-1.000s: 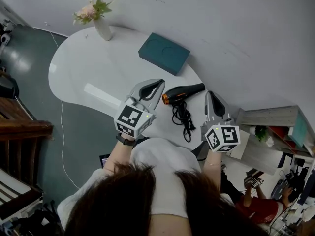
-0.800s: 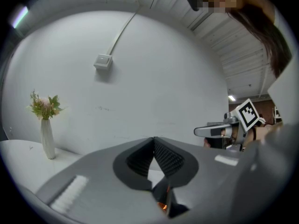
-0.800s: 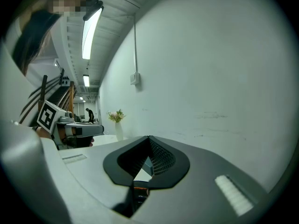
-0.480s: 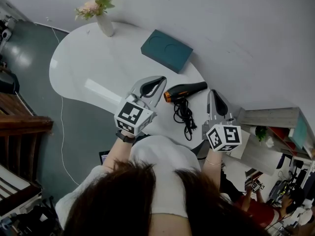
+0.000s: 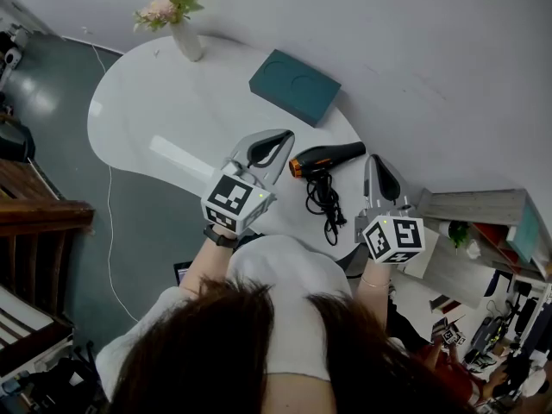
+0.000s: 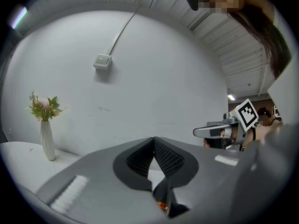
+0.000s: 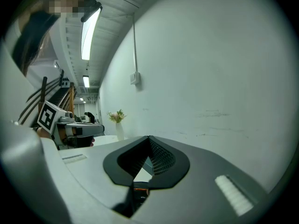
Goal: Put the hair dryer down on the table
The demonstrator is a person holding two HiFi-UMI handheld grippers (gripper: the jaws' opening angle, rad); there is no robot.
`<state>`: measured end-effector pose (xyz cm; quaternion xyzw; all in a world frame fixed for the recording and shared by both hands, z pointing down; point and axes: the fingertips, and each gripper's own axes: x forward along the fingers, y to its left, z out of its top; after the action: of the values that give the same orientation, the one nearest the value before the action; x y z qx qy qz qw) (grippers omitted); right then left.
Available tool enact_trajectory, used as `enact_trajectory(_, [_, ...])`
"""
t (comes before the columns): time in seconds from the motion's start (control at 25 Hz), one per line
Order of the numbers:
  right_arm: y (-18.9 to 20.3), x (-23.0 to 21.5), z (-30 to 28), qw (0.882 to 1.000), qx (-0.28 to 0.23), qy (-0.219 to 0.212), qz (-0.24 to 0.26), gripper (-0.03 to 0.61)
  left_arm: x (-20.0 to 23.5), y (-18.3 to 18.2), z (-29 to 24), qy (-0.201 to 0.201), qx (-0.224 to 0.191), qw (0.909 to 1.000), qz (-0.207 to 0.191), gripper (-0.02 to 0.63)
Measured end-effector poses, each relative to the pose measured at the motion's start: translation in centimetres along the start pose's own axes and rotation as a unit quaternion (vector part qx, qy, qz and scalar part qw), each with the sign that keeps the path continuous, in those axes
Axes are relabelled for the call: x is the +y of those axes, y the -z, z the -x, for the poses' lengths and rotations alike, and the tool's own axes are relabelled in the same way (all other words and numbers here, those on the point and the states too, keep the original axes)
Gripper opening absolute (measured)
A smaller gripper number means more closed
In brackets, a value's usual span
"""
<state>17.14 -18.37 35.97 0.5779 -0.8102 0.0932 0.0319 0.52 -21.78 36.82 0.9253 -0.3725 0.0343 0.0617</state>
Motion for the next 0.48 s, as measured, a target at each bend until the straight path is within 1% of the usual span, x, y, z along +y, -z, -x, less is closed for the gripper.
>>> enact_trajectory(0.32, [0.26, -0.07, -0.12, 1.000, 0.005, 0.000, -0.004, 0.002, 0.15, 0.03, -0.15, 0.002, 0.000, 1.0000, -0.001, 0.058])
enact_trajectory(0.48, [0.36, -0.10, -0.05, 1.000, 0.005, 0.001, -0.006, 0.002, 0.46, -0.29, -0.04, 0.004, -0.008, 1.0000, -0.002, 0.058])
